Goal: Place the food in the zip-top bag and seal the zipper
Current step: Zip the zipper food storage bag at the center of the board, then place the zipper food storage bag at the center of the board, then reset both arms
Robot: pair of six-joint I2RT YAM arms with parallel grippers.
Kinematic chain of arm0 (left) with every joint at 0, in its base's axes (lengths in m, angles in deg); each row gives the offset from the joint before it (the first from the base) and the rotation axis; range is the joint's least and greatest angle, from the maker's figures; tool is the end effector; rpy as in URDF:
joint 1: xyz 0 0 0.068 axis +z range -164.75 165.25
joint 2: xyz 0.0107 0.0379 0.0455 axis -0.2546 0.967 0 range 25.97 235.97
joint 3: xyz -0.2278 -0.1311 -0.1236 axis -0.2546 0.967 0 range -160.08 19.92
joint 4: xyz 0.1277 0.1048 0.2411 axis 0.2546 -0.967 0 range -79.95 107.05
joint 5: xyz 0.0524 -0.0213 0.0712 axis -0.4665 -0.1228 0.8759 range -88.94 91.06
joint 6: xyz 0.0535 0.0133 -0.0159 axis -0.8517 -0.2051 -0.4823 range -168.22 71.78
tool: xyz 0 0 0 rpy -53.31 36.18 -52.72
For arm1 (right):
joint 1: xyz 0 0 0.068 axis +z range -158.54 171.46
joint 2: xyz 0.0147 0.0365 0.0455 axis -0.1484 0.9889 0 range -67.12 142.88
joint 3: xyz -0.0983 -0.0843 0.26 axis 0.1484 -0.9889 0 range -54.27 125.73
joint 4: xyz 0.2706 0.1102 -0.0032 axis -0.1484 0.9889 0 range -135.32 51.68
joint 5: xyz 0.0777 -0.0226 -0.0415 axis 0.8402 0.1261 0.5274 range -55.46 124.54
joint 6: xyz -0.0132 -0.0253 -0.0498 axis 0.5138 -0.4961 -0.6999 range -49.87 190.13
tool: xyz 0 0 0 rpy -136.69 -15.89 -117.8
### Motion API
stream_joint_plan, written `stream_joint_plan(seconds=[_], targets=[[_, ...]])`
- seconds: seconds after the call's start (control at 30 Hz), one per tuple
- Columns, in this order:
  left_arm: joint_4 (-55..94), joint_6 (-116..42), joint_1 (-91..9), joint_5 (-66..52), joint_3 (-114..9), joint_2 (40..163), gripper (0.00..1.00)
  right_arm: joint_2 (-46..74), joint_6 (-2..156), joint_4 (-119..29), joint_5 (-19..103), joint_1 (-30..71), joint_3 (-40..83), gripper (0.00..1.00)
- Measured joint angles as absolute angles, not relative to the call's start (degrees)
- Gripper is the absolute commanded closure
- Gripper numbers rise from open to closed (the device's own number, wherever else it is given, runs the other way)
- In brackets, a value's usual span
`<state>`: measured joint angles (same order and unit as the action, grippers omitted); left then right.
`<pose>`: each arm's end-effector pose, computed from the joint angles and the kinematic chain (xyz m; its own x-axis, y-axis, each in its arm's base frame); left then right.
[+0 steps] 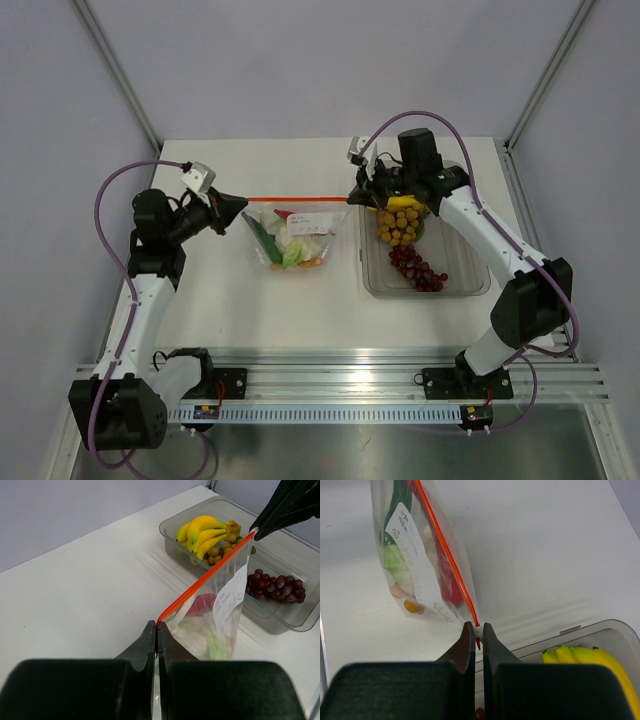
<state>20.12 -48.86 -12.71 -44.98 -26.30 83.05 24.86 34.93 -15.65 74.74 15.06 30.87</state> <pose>0.2527 -0.0202 0.3431 -0.1277 0.0033 -0.9918 0.6895 0.7191 -0.0864 0.3532 0.1829 0.3596 0.0049 -0.4784 -0.8782 -0.9526 0.2649 -0.1496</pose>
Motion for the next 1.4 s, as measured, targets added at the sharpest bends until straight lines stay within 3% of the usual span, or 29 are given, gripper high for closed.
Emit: stream_joint_plan(seconds=[0.2, 0.5, 0.53, 0.57, 0.6, 0.63, 0.67, 0.7, 0.77, 1.0, 1.03, 1.13, 1.17, 1.4], targets=[[23.8, -45.8, -12.1, -45.0, -27.4, 87.1, 1.00, 25.5, 38.2, -20.9, 75.4, 14.2, 31.4, 1.00], [28.6, -42.4, -11.0, -44.5, -40.2, 100.4, 1.00, 35.1, 41.9, -31.9, 77.2, 13.2, 39.8, 1.00], [29.2, -42.1, -11.0, -44.5, -40.9, 100.8, 0.93, 36.1, 41.8, -32.6, 77.2, 13.4, 40.6, 1.00], [29.7, -42.0, -10.9, -44.4, -41.2, 101.0, 0.72, 36.5, 41.4, -33.5, 77.0, 13.6, 40.7, 1.00], [30.1, -42.1, -10.9, -44.3, -41.2, 101.0, 0.28, 36.6, 40.8, -33.7, 76.9, 14.0, 40.4, 0.98], [30.5, -42.0, -10.9, -44.3, -41.2, 101.0, 0.02, 36.4, 39.7, -34.8, 76.8, 14.8, 39.0, 0.81], [30.6, -41.2, -10.8, -44.1, -41.1, 100.9, 0.01, 36.2, 39.3, -35.1, 76.6, 15.3, 38.2, 0.80], [31.2, -40.7, -10.8, -43.0, -39.6, 99.8, 0.01, 35.5, 38.2, -36.0, 76.1, 16.5, 36.1, 0.54], [30.7, -40.1, -10.8, -42.0, -36.5, 97.1, 0.01, 33.7, 36.8, -36.7, 75.4, 19.1, 31.3, 0.37], [26.3, -39.1, -10.8, -32.5, -28.5, 80.6, 0.01, 22.6, 39.5, -42.2, 70.8, 25.1, 10.7, 0.26], [24.8, -39.0, -10.8, -31.0, -29.3, 79.2, 0.01, 21.1, 40.4, -42.3, 68.9, 24.8, 9.7, 0.19], [19.5, -37.5, -10.9, -26.8, -33.3, 77.3, 0.01, 17.2, 43.7, -42.7, 61.8, 24.4, 9.6, 0.12], [17.5, -36.5, -10.9, -25.5, -34.7, 77.0, 0.01, 15.5, 45.6, -42.6, 58.8, 24.3, 9.6, 0.01], [5.3, -28.5, -11.3, -20.3, -34.5, 72.4, 0.01, 7.9, 66.1, -32.6, 30.8, 23.9, 16.2, 0.01]])
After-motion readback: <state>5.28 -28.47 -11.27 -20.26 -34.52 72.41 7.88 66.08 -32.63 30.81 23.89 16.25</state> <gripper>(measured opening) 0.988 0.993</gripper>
